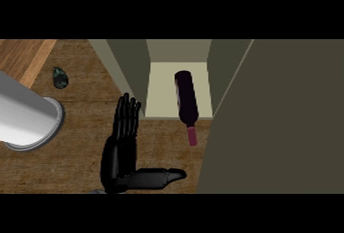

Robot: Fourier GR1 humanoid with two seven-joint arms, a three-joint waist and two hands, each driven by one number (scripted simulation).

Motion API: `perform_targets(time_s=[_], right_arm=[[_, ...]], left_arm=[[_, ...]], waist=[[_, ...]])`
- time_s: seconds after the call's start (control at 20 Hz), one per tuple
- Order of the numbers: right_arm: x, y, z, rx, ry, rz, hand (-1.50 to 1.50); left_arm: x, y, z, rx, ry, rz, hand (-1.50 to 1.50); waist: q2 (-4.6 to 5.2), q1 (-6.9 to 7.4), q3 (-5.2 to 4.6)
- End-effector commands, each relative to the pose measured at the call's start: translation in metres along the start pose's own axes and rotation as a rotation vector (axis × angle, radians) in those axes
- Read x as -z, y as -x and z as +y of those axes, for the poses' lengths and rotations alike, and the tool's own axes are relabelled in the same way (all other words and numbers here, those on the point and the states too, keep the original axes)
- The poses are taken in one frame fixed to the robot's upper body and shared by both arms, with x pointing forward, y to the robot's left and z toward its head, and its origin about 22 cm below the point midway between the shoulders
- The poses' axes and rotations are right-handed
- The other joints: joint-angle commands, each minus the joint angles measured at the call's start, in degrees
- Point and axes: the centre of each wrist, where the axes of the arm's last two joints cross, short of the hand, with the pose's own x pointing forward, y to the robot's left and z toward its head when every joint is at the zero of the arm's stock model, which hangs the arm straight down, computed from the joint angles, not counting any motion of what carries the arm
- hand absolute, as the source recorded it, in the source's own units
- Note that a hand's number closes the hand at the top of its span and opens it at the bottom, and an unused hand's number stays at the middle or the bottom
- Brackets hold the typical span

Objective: Pick up the wine, place it into the cabinet and close the cabinet

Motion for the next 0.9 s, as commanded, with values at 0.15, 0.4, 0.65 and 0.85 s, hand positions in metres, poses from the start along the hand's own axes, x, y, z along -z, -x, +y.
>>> perform_targets(time_s=[0.15,0.4,0.65,0.85], right_arm=[[-0.025,-0.036,0.019,0.054,-0.301,-0.011,1.50],[-0.015,-0.035,0.028,0.048,-0.367,-0.041,1.50],[-0.010,-0.041,0.041,0.055,-0.367,-0.100,1.50],[0.005,-0.029,0.053,0.100,-0.386,-0.053,1.50]], left_arm=[[-0.030,-0.021,0.035,0.036,-0.038,-0.014,-1.50],[-0.063,-0.044,0.053,0.039,-0.002,0.008,-1.50],[-0.060,-0.049,0.086,0.047,-0.016,-0.024,-1.50],[-0.065,-0.067,0.099,0.046,-0.051,-0.035,-1.50]], waist=[[0.03,0.44,-0.03],[0.07,1.48,-0.13],[-0.03,1.21,-0.36],[-0.23,1.92,-0.42]])
